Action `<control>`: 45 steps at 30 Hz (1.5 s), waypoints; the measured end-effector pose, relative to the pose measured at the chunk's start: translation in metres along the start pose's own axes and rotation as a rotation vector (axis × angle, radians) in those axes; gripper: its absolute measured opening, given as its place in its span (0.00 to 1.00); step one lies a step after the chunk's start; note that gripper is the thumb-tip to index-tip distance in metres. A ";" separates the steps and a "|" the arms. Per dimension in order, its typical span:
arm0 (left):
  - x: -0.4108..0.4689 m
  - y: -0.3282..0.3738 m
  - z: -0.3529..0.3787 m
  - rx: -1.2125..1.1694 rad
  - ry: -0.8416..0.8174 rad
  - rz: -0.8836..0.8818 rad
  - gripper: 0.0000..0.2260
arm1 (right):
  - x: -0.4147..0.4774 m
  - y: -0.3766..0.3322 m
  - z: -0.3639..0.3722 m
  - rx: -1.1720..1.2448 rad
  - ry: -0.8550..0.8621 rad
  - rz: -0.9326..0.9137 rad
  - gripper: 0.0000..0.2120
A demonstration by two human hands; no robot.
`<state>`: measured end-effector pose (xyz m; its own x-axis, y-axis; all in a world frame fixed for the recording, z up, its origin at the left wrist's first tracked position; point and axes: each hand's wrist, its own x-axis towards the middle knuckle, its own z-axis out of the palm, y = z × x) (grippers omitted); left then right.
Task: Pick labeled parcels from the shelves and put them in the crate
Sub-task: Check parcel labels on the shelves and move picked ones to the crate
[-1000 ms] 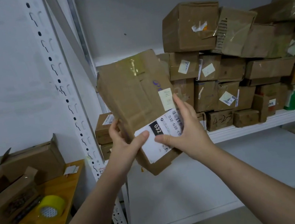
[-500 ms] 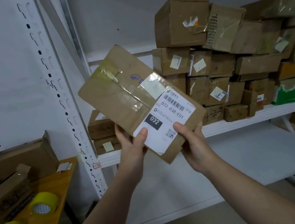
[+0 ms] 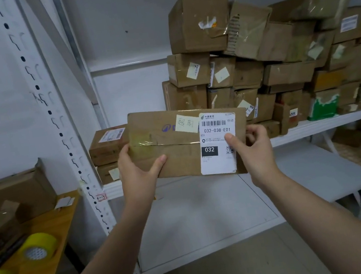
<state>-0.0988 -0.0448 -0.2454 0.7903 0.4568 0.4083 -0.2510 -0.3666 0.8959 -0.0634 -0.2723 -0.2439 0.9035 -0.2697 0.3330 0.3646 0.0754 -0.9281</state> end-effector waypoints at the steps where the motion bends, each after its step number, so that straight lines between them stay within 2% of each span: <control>1: -0.003 -0.001 0.003 -0.002 0.008 -0.010 0.39 | -0.002 0.001 -0.001 -0.072 -0.007 -0.045 0.21; 4: -0.011 -0.001 0.012 -0.024 0.037 -0.023 0.38 | -0.007 0.000 -0.007 -0.297 -0.119 -0.141 0.39; 6: -0.014 -0.002 0.016 -0.042 0.040 -0.021 0.38 | -0.008 -0.004 -0.011 -0.358 -0.134 -0.168 0.44; 16: -0.029 0.001 0.039 -0.048 0.045 -0.027 0.39 | -0.006 0.002 -0.041 -0.320 -0.129 -0.158 0.43; 19: -0.040 0.000 0.051 -0.036 0.013 -0.014 0.37 | -0.013 0.009 -0.061 -0.254 -0.103 -0.126 0.37; 28: -0.085 -0.029 0.122 -0.035 -0.221 -0.052 0.31 | -0.035 0.057 -0.144 -0.312 0.100 0.019 0.36; 33: -0.098 -0.039 0.182 -0.044 -0.404 -0.081 0.30 | -0.043 0.069 -0.194 -0.444 0.265 0.123 0.43; 37: -0.113 -0.034 0.235 -0.064 -0.550 -0.040 0.27 | -0.049 0.069 -0.236 -0.512 0.432 0.207 0.47; 43: -0.155 -0.006 0.324 -0.156 -0.832 0.041 0.20 | -0.067 0.065 -0.322 -0.542 0.671 0.251 0.39; 45: -0.177 0.005 0.359 -0.175 -0.927 0.060 0.18 | -0.076 0.061 -0.356 -0.539 0.749 0.281 0.40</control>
<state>-0.0396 -0.4184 -0.3763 0.8838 -0.4128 0.2201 -0.3266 -0.2077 0.9221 -0.1902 -0.5888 -0.3847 0.4955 -0.8660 0.0679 -0.1641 -0.1700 -0.9717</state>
